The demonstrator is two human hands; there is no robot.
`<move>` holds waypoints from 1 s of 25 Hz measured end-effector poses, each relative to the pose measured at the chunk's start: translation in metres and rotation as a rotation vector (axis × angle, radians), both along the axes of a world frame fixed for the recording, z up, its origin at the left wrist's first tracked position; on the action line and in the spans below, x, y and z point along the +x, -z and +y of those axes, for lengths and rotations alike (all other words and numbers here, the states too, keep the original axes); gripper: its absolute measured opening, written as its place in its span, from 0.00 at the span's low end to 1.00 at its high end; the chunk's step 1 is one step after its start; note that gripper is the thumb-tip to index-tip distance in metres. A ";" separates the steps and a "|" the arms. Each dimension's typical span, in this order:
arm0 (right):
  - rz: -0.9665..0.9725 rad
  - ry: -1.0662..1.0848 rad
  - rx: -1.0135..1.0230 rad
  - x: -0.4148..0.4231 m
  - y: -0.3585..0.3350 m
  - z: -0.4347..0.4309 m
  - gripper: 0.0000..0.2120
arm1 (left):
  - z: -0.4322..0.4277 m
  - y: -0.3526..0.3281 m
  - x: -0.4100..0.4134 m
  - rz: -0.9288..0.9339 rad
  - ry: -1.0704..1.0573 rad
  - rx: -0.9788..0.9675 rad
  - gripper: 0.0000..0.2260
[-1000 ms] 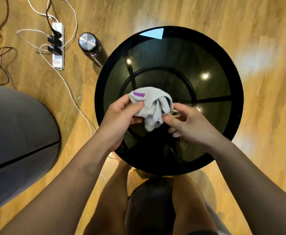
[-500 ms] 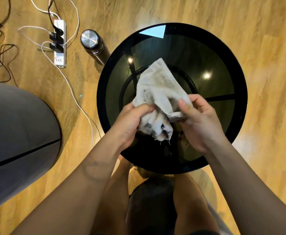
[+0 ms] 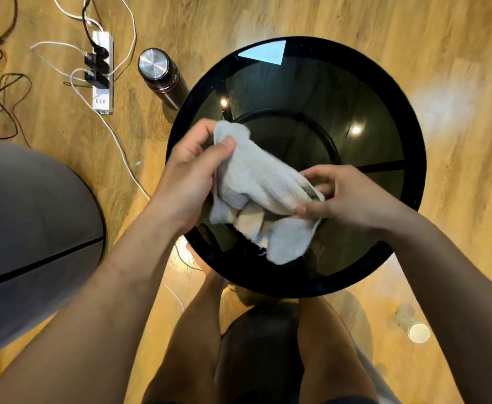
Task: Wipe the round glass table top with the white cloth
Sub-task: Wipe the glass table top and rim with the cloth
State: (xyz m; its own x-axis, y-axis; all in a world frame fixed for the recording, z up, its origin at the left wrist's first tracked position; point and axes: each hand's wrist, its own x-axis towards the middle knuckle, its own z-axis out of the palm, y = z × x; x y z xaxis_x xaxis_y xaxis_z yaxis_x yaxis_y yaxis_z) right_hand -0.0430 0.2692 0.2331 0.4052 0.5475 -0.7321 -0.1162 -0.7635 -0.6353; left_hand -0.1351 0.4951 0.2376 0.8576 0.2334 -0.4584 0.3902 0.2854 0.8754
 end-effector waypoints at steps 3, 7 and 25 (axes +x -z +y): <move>0.249 0.277 0.313 0.016 0.001 -0.002 0.11 | 0.011 -0.002 0.022 0.027 0.188 0.230 0.07; 0.730 0.692 0.565 0.025 0.010 -0.012 0.19 | 0.021 0.005 0.039 0.134 0.194 0.212 0.07; 0.427 0.735 0.439 0.032 0.019 -0.029 0.27 | 0.045 0.015 -0.003 0.260 0.022 -0.225 0.22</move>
State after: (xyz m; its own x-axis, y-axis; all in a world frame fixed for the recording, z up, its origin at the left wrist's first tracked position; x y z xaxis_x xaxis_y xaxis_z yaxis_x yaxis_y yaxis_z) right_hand -0.0113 0.2399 0.2140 0.5031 0.5235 -0.6876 -0.7599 -0.1111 -0.6405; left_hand -0.1376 0.5404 0.2226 0.7090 0.0842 -0.7002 0.6004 0.4489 0.6618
